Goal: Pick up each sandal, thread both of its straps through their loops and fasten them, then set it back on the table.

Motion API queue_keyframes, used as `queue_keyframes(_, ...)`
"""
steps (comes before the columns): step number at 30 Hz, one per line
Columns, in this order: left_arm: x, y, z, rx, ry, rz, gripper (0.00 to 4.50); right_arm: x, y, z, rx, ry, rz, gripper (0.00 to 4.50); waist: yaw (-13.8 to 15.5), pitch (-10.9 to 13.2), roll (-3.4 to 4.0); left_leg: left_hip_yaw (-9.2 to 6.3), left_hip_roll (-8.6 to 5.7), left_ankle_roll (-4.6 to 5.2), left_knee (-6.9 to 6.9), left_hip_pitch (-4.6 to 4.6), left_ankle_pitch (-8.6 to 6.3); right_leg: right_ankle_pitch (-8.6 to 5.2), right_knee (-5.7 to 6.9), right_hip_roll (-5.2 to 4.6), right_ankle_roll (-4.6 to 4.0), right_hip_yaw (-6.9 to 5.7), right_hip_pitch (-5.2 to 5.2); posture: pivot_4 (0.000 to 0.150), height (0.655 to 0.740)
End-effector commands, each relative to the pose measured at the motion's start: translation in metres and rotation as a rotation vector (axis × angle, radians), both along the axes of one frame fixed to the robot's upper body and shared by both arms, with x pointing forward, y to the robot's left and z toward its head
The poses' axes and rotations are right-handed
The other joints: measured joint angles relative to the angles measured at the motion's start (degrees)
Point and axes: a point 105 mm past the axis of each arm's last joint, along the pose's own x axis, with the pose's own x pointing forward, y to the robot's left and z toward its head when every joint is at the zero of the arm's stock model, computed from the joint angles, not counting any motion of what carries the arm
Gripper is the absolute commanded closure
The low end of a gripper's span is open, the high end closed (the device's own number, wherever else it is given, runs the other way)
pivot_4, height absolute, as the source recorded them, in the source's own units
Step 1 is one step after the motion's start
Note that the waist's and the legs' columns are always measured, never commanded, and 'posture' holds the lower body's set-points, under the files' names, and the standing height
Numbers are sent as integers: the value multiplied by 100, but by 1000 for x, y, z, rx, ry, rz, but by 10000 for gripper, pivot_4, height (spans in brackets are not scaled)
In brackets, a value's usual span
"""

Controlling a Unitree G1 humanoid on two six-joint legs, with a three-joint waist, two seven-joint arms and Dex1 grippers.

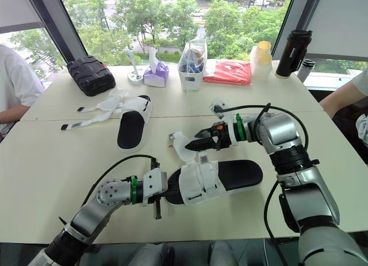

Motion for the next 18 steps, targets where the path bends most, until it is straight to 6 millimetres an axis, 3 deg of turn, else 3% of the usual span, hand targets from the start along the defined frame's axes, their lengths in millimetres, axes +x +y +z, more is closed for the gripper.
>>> queue_keyframes(1, 1, 6, -19, 65, 50, 36, 45000, 0, 15, -6, 15, 16, 59, 342, -10, 0, 0, 1, 0, 0, 0, 2, 0, 0, 0, 0, 0, 0, 0, 1500, 7400)
queue_keyframes(11, 2, 7, -19, 65, 45, 46, 45000, 5, 56, -7, 101, 99, 172, 342, -20, 0, 1, -4, -2, -1, 0, 3, 1, 0, 6, 0, 0, 0, -2, 1500, 7400)
queue_keyframes(18, 3, 9, -18, 65, 38, 57, 45000, 27, 74, 13, 212, 127, 120, 342, -146, 0, 2, -8, -10, -4, -1, 3, 2, 1, 14, 0, -1, 0, -6, 1500, 7400)
